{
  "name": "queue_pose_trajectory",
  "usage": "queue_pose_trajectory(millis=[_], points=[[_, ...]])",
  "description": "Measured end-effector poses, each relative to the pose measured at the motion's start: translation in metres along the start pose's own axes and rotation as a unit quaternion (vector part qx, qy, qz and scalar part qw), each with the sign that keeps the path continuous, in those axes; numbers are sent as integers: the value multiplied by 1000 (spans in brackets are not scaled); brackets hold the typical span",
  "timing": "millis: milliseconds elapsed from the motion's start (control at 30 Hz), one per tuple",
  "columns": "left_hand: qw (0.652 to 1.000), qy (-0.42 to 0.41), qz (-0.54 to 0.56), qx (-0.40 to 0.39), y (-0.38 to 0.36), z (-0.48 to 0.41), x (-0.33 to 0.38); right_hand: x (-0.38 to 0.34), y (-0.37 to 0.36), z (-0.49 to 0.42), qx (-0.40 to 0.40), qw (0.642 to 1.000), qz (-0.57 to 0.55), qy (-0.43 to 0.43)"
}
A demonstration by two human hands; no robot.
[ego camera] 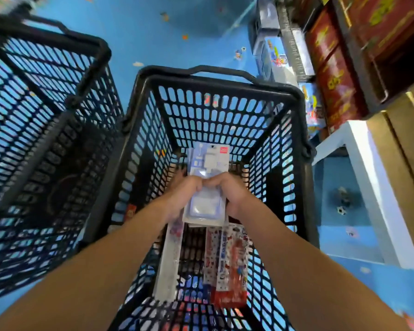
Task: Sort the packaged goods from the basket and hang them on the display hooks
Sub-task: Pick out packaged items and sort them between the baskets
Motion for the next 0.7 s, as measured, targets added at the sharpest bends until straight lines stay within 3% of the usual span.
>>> queue_pose_trajectory(millis=[167, 433, 567, 700], points=[[1000, -9, -7, 11, -6, 29, 26, 8, 0, -23, 14, 1000, 11, -16], [985, -60, -164, 11, -10, 50, 46, 10, -2, -28, 64, 997, 37, -6], [982, -65, -177, -8, -11, 47, 42, 10, 0, -30, 138, 977, 160, -14], [973, -71, -221, -12, -11, 49, 36, 9, 7, -28, 152, 958, 242, -10]])
Point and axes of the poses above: each hand's wrist, its own z-axis away from the middle knuckle, its own y-axis out of the back of the hand, x = y × z, the point moved 1 cm from there along -z, towards the middle knuckle, and after that the axes turned 7 degrees about y, right-handed, at the moved point
